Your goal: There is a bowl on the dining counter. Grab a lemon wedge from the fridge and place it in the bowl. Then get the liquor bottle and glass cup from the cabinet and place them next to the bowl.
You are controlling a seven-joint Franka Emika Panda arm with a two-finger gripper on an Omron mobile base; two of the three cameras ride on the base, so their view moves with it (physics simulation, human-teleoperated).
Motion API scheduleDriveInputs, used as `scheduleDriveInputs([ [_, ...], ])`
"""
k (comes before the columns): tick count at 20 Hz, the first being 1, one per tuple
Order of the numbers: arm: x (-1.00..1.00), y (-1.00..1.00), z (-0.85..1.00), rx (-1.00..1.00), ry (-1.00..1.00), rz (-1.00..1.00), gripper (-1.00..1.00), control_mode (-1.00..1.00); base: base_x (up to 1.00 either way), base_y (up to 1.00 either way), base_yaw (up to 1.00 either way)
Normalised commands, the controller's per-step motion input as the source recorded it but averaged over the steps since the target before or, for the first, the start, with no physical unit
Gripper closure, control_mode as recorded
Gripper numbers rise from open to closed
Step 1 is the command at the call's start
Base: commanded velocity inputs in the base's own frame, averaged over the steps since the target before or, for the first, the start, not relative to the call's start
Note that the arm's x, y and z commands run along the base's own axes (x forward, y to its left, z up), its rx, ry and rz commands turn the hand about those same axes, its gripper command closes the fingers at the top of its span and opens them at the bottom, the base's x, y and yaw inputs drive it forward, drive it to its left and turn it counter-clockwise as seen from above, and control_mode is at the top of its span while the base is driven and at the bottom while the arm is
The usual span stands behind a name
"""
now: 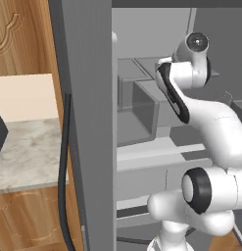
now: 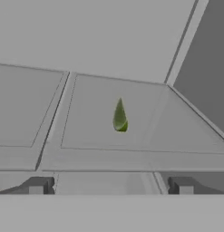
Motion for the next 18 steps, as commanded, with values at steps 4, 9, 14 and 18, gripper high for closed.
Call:
scheduleDriveInputs([
  [4,0.77,-0.02,-0.20,0.05,0.07,0.00,-1.00,-1.00,0.00,0.00,0.00],
  [9,0.66,-0.15,-0.09,0.05,0.03,0.00,-1.00,-1.00,0.00,0.00,0.00],
  [14,0.50,-0.25,-0.05,0.02,0.01,0.00,-1.00,-1.00,0.00,0.00,0.00],
  [18,0.45,-0.21,-0.12,0.02,0.03,0.00,-1.00,-1.00,0.00,0.00,0.00],
])
